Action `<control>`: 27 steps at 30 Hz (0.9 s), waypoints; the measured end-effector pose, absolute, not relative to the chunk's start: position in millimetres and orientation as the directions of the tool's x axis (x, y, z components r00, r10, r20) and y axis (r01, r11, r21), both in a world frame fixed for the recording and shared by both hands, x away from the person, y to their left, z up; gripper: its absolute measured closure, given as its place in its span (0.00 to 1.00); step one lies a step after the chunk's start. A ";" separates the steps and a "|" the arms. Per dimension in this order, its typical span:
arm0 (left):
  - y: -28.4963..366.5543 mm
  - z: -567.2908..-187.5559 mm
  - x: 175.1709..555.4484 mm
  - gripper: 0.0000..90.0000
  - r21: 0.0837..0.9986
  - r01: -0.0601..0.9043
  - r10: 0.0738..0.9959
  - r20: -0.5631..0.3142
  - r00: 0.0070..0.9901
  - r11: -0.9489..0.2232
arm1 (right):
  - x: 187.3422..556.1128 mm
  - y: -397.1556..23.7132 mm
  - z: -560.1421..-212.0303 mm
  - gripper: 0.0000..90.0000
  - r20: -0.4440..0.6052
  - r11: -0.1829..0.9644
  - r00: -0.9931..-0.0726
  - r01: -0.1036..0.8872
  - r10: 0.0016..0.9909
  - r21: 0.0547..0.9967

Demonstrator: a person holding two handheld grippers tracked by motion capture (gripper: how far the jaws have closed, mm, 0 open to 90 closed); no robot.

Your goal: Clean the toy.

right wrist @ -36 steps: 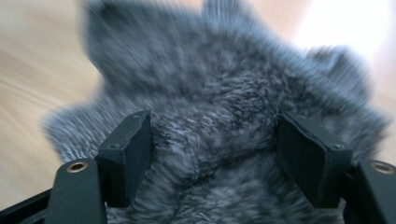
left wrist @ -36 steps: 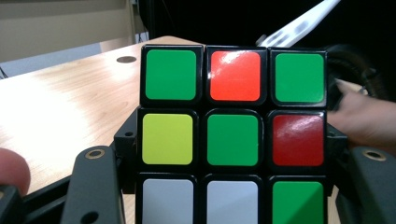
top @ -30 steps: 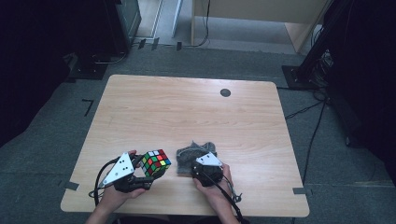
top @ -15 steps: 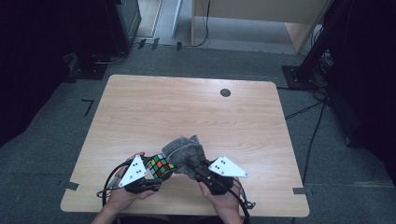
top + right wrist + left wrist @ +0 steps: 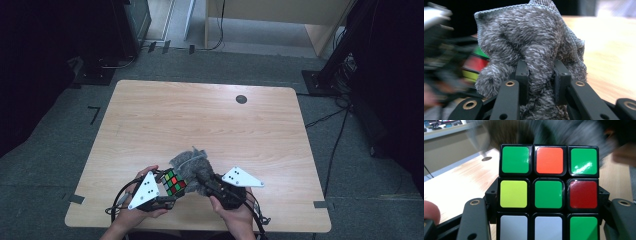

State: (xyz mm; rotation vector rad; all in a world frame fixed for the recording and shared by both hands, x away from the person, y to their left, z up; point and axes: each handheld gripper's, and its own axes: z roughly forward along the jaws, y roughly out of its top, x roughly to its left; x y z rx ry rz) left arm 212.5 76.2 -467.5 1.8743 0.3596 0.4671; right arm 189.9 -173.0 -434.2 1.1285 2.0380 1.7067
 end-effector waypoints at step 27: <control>73.0 -465.3 212.6 0.38 0.945 0.069 0.440 0.083 0.894 -0.318 | 187.4 -164.6 -428.2 0.79 0.283 0.030 -0.673 0.414 0.684 0.910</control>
